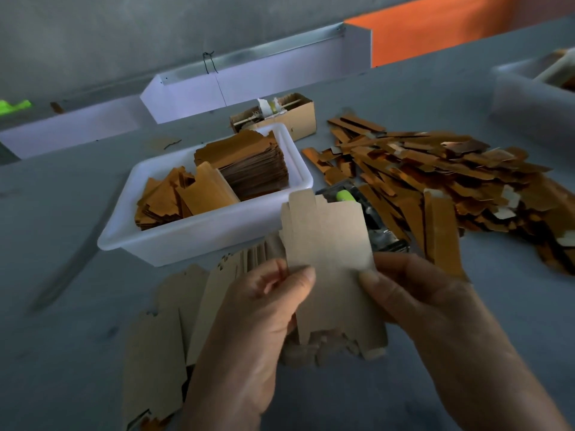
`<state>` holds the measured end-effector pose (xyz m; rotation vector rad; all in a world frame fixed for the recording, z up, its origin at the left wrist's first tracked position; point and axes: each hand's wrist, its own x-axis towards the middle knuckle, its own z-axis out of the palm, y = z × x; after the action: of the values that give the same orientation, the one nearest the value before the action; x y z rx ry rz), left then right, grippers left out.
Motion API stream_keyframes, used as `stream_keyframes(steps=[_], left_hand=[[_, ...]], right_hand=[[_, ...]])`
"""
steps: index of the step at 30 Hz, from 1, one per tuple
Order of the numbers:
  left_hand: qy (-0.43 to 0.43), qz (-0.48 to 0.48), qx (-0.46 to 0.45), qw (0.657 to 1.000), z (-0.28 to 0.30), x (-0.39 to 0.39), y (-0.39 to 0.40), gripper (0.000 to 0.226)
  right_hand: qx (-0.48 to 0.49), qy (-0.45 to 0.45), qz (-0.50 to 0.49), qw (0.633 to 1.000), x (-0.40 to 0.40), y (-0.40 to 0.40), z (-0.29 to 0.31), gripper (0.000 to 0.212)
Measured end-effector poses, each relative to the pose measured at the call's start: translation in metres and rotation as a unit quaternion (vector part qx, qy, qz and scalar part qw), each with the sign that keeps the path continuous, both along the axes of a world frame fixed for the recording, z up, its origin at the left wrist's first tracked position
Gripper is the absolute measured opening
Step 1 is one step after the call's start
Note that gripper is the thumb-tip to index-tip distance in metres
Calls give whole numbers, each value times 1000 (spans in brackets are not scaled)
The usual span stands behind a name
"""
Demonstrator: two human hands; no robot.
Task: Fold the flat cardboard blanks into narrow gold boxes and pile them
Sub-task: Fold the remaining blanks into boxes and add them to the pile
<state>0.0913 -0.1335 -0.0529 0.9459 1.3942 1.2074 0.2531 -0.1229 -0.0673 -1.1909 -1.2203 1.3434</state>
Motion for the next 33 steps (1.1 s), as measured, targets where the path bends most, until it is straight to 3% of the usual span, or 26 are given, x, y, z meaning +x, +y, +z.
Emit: stream_keyframes(steps=[4, 8, 10, 12, 14, 16, 18, 22, 24, 26, 28, 30, 33], left_hand=[[23, -10, 35, 999, 1, 10, -2, 33], [46, 28, 45, 997, -3, 16, 0, 28], [66, 28, 50, 996, -5, 18, 0, 22], [82, 34, 53, 995, -6, 22, 0, 19], [98, 46, 56, 993, -9, 27, 1, 15], [118, 57, 58, 990, -12, 30, 1, 14], [129, 58, 56, 988, -13, 32, 1, 14], [125, 25, 36, 991, -9, 31, -1, 4], [127, -14, 34, 991, -7, 29, -3, 20], [127, -58, 38, 989, -4, 27, -4, 37], [141, -90, 36, 985, -1, 26, -6, 43], [136, -86, 26, 987, 0, 26, -7, 30], [126, -105, 18, 986, -1, 24, -8, 22]], right_hand=[[-43, 65, 16, 997, -5, 0, -5, 20], [-39, 51, 32, 997, -4, -2, -4, 11], [-20, -7, 30, 999, -3, -4, -5, 18], [31, -118, -9, 992, -3, -6, -6, 12], [106, -235, -66, 964, -7, -10, -6, 15], [148, -274, -94, 946, -13, -14, -4, 28], [157, -257, -80, 950, -18, -16, -3, 34], [99, -133, -4, 986, -16, -15, 1, 23], [83, -89, 35, 992, -13, -15, 2, 34], [87, -111, 29, 990, -12, -14, 2, 41], [92, -137, 19, 986, -11, -12, 1, 35], [82, -146, 17, 986, -12, -11, 2, 29], [67, -147, -41, 986, -11, -10, 0, 42]])
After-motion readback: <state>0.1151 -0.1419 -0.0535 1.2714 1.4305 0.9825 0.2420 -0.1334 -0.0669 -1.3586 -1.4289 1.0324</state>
